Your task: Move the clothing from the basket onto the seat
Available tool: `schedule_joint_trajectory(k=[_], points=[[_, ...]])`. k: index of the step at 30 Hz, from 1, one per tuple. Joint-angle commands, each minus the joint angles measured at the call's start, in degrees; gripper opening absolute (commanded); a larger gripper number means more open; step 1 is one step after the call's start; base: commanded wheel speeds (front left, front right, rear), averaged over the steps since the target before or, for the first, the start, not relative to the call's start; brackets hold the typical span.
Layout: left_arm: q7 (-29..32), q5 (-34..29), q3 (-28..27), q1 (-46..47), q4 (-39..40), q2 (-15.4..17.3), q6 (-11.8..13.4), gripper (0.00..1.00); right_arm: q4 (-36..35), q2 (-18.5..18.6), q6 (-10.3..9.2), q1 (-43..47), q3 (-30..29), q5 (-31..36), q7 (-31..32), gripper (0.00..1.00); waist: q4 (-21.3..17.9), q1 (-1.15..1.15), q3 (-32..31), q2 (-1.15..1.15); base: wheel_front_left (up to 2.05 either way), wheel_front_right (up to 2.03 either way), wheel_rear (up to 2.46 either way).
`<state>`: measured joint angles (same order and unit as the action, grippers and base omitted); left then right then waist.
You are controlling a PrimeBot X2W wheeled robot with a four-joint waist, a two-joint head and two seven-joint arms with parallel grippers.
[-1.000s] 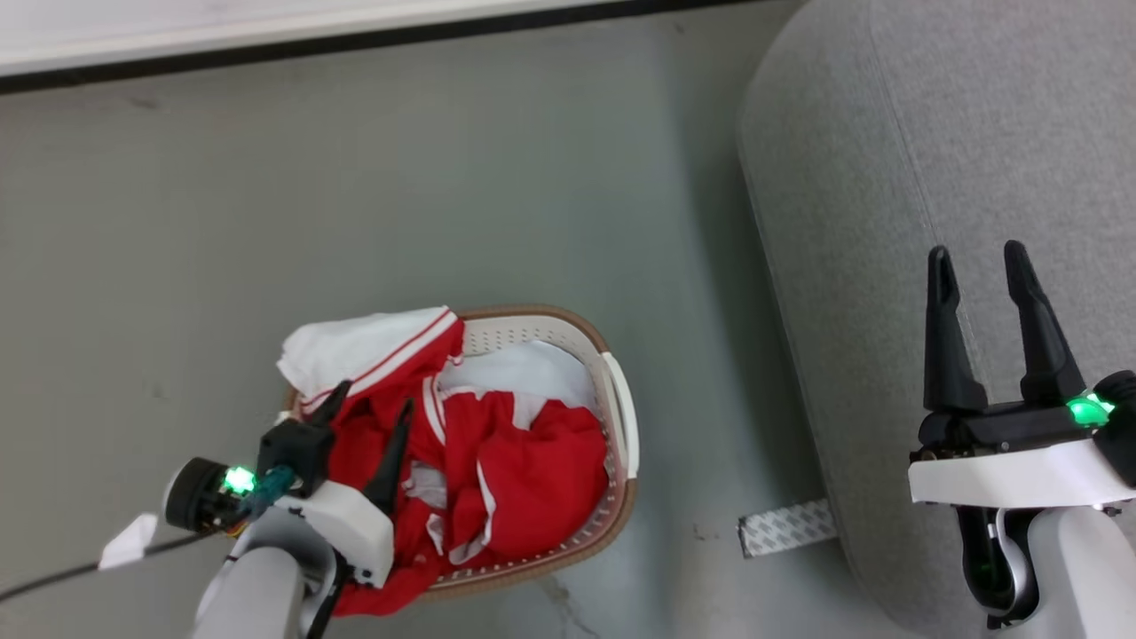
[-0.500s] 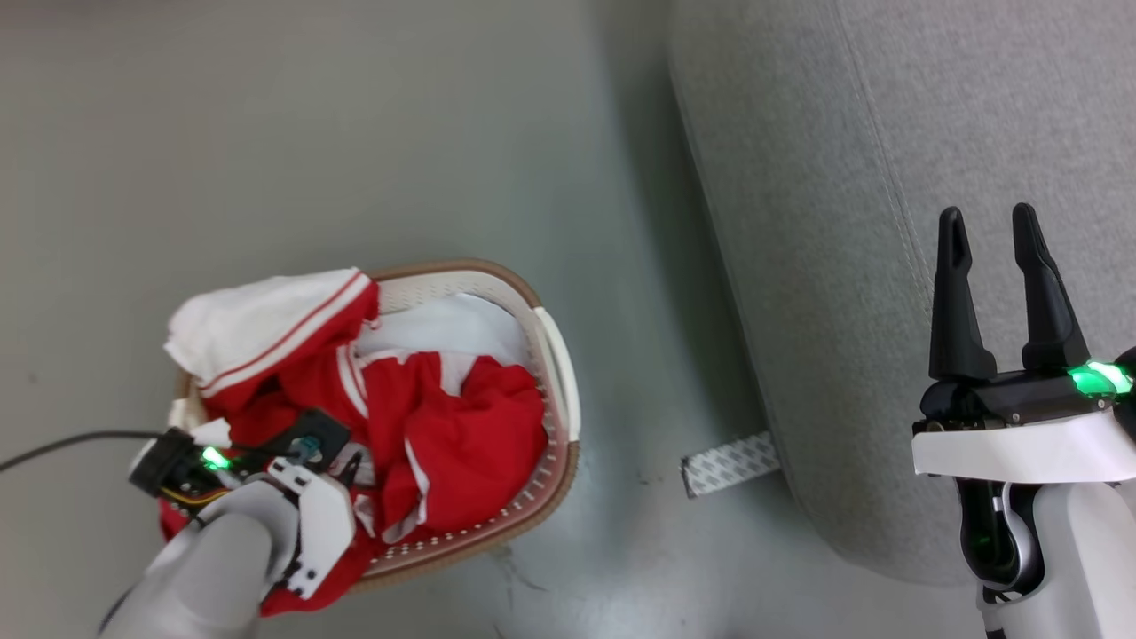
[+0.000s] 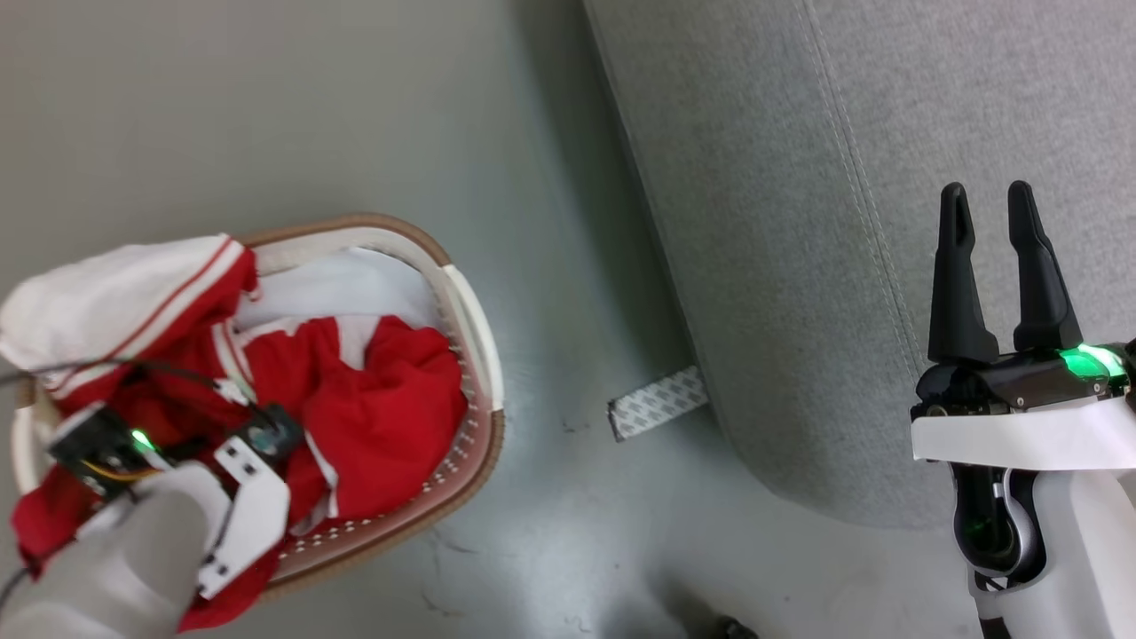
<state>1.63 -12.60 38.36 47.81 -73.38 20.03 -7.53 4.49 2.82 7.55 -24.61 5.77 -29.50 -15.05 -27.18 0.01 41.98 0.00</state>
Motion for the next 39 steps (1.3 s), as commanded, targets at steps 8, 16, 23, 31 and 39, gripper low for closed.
schedule_joint_trajectory(k=[8,16,23,31,39], points=[[7.83,-1.37,2.99,3.84,-0.45,4.02,0.16,1.0,-0.39,0.13,-0.12,-1.41,0.66,-2.57,-0.19,1.0,-3.22,-0.01,4.76,0.0,0.0,0.0,0.0],[6.73,1.32,3.1,4.15,-0.49,3.02,0.13,0.0,0.28,0.13,-0.12,-2.29,0.51,-2.15,-0.19,1.0,-2.63,-0.01,4.88,0.0,0.0,0.0,0.0],[4.01,3.63,2.88,2.33,-0.44,0.65,0.22,0.0,1.12,0.16,-0.12,-2.17,0.18,-0.05,-0.19,1.0,-0.72,-0.01,0.88,0.0,0.0,0.0,0.0],[-1.79,7.91,1.13,-2.32,-0.45,-4.79,0.59,0.0,1.93,0.17,-0.12,0.18,-1.23,4.77,-0.19,1.0,4.07,-0.01,-10.38,0.0,0.0,0.0,0.0],[-8.14,12.7,-1.41,-5.48,-0.48,-9.48,0.65,0.0,3.28,0.17,-0.12,3.15,-1.82,7.9,-0.19,1.0,9.17,-0.01,-20.44,0.0,0.0,0.0,0.0]])
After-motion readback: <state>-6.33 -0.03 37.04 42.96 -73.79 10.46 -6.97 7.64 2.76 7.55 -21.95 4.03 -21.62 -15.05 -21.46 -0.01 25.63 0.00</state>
